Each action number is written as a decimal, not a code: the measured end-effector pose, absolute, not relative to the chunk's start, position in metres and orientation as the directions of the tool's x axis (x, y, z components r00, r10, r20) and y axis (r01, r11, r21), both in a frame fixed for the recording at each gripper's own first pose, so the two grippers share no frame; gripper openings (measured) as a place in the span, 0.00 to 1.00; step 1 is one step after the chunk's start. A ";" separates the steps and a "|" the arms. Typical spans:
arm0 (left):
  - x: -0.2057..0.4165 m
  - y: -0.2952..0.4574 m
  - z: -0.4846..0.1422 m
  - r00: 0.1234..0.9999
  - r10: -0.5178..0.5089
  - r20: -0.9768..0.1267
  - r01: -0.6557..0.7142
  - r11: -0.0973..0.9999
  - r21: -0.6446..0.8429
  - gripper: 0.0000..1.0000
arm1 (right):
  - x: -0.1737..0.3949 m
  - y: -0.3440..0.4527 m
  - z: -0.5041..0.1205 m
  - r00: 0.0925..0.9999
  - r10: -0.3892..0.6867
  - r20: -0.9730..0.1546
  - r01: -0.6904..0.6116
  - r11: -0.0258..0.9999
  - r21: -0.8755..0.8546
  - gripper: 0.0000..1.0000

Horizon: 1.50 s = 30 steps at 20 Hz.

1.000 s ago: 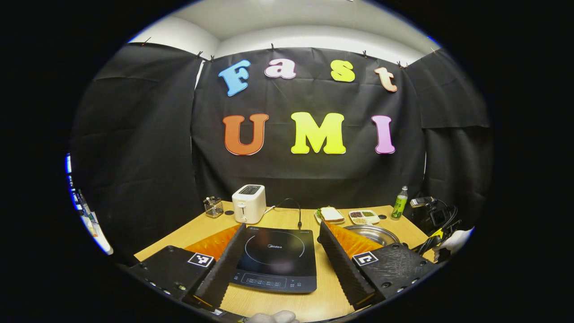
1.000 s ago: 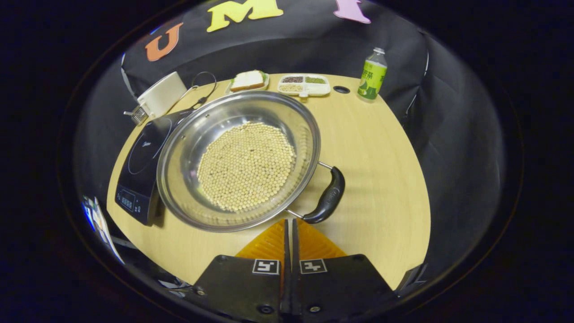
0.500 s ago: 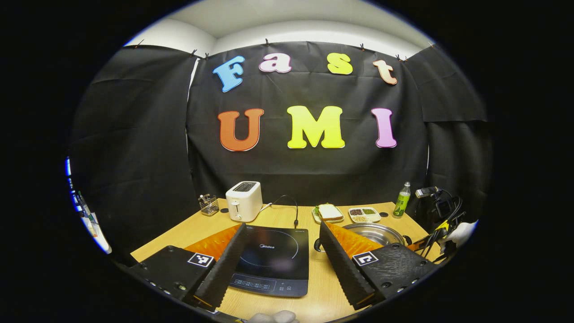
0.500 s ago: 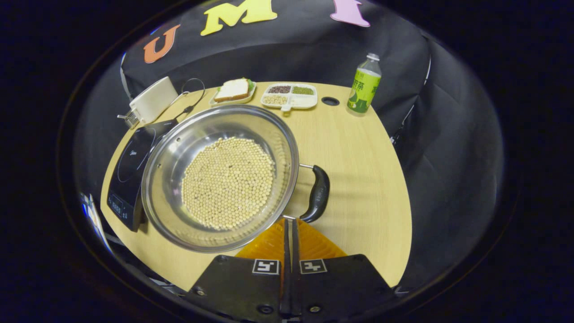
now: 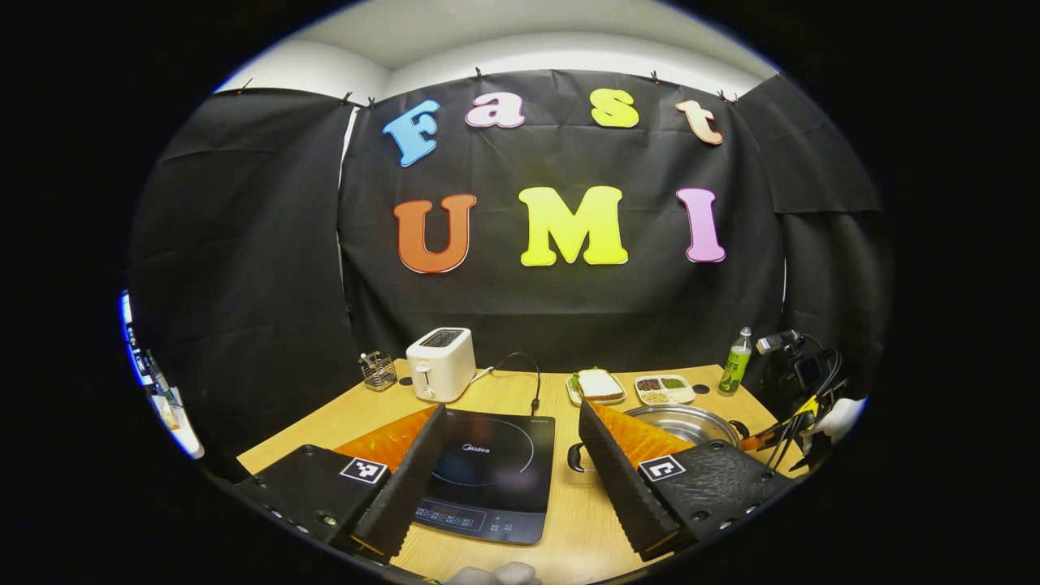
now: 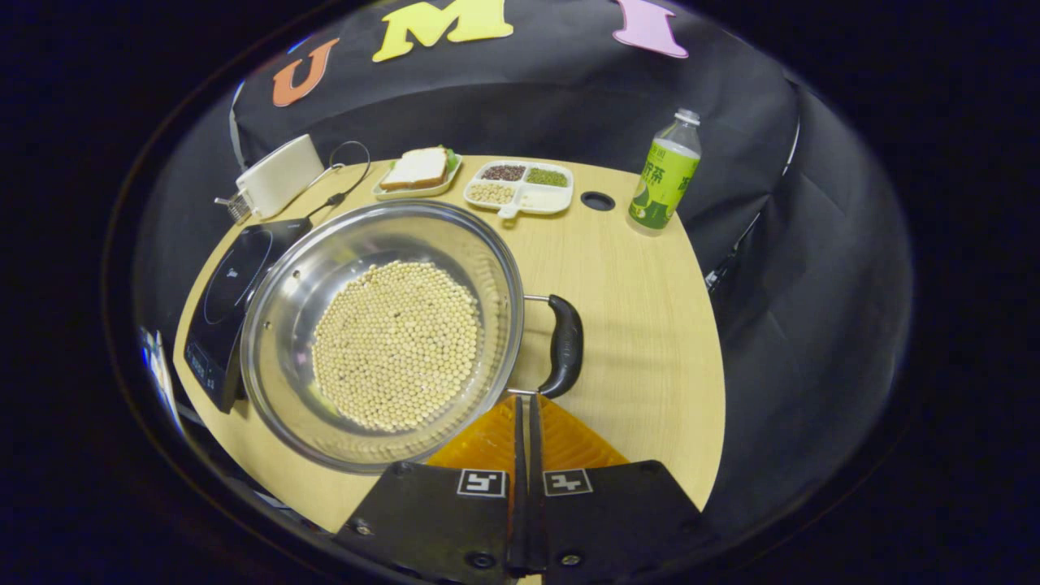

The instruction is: First push the handle of the pot to place it horizontally, then grasp the pot with both hands and set it on the induction cooktop.

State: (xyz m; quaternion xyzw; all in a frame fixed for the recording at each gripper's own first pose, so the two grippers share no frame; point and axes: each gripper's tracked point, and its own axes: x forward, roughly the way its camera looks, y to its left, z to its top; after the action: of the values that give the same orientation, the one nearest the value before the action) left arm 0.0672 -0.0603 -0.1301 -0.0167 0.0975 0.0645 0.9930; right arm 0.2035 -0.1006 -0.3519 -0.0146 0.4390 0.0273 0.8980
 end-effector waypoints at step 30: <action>0.154 -0.130 -0.268 0.887 -0.049 -0.460 0.048 0.999 -0.015 0.97 | 0.200 -0.103 -0.326 0.726 0.045 -0.686 -0.035 0.999 0.028 0.84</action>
State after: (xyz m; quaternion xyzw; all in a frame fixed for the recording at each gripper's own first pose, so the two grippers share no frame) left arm 0.1544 -0.1303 -0.2683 -0.0018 0.2368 -0.0250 0.9712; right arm 0.2004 -0.1031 -0.3261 0.0065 0.3694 0.0215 0.9290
